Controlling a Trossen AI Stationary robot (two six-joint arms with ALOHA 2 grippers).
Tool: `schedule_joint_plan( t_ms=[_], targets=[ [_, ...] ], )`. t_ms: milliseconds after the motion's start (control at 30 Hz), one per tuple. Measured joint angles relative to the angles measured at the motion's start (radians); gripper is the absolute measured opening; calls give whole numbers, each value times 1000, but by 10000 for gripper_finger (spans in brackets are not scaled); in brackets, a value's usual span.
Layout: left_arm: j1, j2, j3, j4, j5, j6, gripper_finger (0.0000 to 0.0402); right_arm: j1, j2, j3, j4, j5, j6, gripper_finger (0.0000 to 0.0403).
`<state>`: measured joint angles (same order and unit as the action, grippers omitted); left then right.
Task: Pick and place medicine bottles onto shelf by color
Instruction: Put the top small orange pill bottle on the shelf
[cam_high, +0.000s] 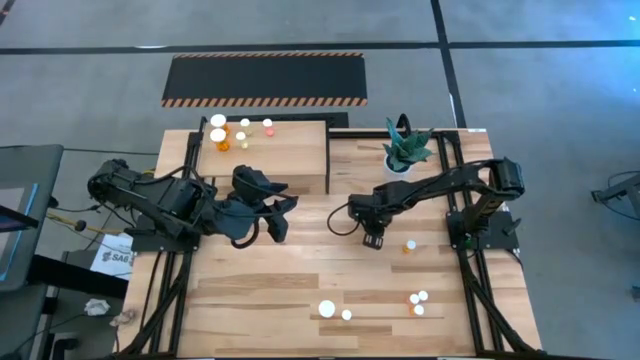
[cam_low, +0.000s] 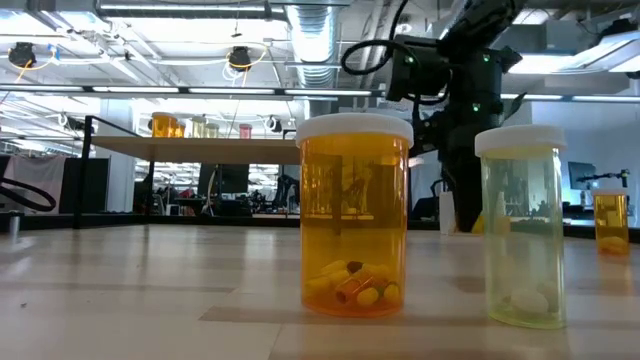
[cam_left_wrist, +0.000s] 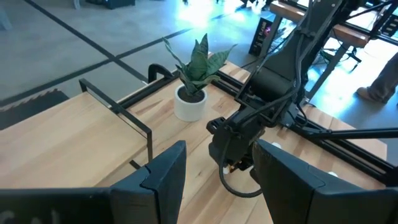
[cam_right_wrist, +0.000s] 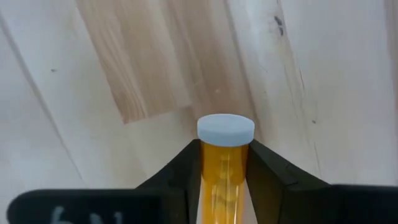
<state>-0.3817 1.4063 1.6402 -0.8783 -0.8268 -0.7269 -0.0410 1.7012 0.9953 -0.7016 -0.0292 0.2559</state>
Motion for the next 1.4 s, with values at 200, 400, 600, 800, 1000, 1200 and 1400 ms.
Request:
schedule_joint_plan(
  t_ms=[200,400,600,800,1000,1200,1400],
  targets=[
    [0,0,0,-1,-1,0,174,0,0,84,-115,0,-34,126],
    [0,0,0,-7,-12,1,174,-2,-7,183,-235,2,-82,127],
    [0,0,0,-23,-20,6,174,-35,-103,211,-247,5,-118,127],
    [0,-16,1,-73,-48,-31,174,-128,-266,212,-178,13,-125,127],
    [0,-40,1,-108,-106,-67,174,-201,-391,212,172,13,-69,128],
    [0,-70,1,-116,-154,-44,174,-210,-398,213,512,12,-84,129],
    [0,-103,1,-148,-224,-36,174,-209,-286,212,792,13,-107,129]
  ],
)
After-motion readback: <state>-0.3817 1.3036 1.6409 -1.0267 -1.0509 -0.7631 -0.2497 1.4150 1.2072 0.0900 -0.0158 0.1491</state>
